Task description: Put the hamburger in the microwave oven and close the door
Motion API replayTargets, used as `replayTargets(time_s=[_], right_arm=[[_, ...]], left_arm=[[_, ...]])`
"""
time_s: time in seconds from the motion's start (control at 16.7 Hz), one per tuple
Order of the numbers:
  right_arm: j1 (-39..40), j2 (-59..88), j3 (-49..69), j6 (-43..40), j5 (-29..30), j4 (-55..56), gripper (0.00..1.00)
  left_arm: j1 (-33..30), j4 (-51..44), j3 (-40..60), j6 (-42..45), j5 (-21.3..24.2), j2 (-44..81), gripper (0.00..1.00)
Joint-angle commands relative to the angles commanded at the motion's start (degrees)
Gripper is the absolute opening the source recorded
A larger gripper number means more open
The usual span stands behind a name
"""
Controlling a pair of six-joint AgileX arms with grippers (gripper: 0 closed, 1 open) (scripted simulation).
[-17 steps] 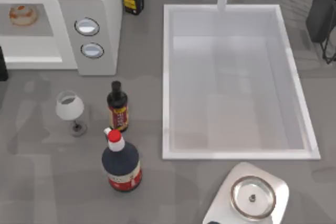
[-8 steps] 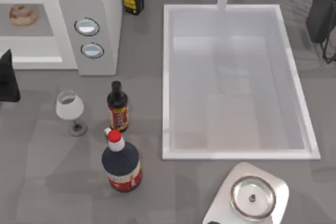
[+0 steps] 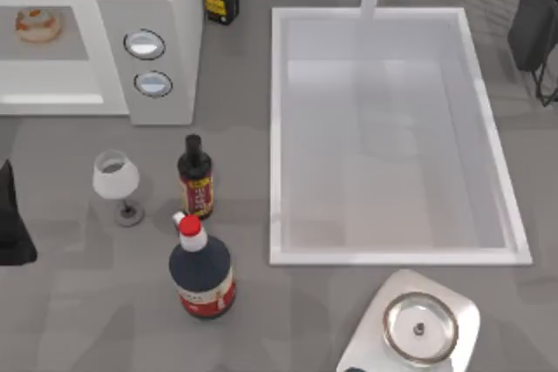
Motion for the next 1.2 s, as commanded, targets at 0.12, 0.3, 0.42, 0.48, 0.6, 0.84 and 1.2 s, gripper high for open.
replayTargets(time_s=[0.12, 0.3, 0.42, 0.48, 0.6, 0.84, 1.2], right_arm=[[0.0, 0.0, 0.0, 0.0, 0.0, 0.0, 1.00], [0.0, 0.0, 0.0, 0.0, 0.0, 0.0, 1.00], [0.0, 0.0, 0.0, 0.0, 0.0, 0.0, 1.00], [0.0, 0.0, 0.0, 0.0, 0.0, 0.0, 1.00], [0.0, 0.0, 0.0, 0.0, 0.0, 0.0, 1.00], [0.0, 0.0, 0.0, 0.0, 0.0, 0.0, 1.00], [0.0, 0.0, 0.0, 0.0, 0.0, 0.0, 1.00]], left_arm=[[-0.7, -1.9, -2.6, -0.5, -1.7, -7.5, 1.00], [-1.4, -3.4, -5.0, -0.9, -3.4, -14.5, 1.00], [-1.7, -3.7, -5.5, -1.0, -3.9, -16.0, 1.00], [-1.7, -3.7, -5.5, -1.0, -3.9, -16.0, 1.00], [-1.7, -3.7, -5.5, -1.0, -3.9, -16.0, 1.00], [-1.7, -3.7, -5.5, -1.0, -3.9, -16.0, 0.77], [-1.7, -3.7, -5.5, -1.0, -3.9, -16.0, 0.32]])
